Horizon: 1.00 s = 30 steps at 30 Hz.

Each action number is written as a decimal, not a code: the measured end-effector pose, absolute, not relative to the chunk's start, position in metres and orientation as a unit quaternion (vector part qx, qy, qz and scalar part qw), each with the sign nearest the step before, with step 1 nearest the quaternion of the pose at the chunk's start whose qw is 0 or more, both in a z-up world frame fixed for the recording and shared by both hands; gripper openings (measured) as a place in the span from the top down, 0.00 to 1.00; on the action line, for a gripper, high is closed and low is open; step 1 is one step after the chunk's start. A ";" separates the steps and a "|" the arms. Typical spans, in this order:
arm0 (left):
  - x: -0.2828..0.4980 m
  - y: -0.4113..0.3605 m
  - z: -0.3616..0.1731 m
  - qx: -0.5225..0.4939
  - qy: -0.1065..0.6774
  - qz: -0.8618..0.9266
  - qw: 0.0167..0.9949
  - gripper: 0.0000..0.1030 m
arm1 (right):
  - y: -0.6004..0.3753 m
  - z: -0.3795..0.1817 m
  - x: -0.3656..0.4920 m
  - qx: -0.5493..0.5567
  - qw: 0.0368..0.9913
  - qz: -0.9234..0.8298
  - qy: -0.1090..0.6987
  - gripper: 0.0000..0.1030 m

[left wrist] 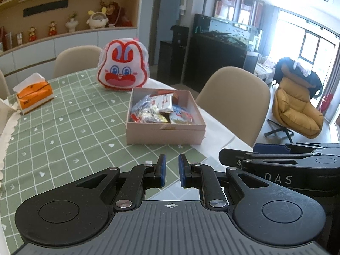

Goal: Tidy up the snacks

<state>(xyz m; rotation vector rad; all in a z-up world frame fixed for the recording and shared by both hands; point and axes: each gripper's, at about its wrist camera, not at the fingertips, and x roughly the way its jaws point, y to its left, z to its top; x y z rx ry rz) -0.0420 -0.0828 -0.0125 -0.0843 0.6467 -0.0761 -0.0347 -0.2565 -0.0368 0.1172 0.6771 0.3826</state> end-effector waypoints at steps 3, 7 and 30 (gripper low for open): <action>-0.041 -0.083 -0.013 -0.042 0.321 -0.037 0.945 0.84 | -0.257 -0.038 -0.033 0.058 0.923 0.185 0.333 0.37; -0.042 -0.082 -0.014 -0.042 0.323 -0.036 0.945 0.84 | -0.257 -0.040 -0.031 0.060 0.921 0.185 0.339 0.37; -0.041 -0.082 -0.016 -0.044 0.325 -0.037 0.944 0.84 | -0.255 -0.045 -0.029 0.058 0.917 0.190 0.345 0.37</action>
